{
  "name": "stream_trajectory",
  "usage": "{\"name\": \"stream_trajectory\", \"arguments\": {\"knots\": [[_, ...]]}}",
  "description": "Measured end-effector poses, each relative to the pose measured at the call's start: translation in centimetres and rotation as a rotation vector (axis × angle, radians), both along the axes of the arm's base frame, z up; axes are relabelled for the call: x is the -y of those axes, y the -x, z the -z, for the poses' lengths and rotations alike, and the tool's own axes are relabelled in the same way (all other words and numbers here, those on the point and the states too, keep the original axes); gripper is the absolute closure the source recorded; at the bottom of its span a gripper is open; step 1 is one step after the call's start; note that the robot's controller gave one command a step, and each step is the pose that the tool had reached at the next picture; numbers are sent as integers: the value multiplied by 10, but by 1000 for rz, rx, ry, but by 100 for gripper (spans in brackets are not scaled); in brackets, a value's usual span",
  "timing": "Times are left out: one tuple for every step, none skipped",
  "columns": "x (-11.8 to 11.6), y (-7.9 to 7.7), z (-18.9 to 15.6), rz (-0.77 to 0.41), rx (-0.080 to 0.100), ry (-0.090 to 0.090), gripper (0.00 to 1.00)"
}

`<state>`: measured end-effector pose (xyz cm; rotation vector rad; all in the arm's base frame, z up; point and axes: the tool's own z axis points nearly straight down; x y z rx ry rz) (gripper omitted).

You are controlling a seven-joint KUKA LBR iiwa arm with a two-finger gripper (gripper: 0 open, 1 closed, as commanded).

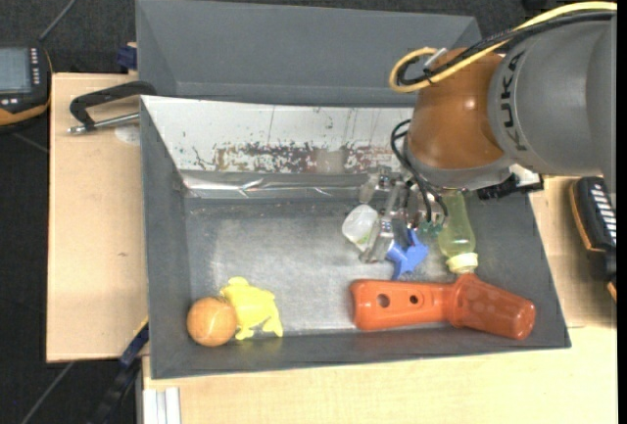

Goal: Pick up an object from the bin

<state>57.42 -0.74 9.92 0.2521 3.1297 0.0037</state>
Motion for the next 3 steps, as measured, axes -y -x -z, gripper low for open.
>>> {"name": "stream_trajectory", "arguments": {"knots": [[16,16,16,-116,5,0,0],[43,31,27,-293,3,0,100],[43,31,27,-292,3,0,100]]}}
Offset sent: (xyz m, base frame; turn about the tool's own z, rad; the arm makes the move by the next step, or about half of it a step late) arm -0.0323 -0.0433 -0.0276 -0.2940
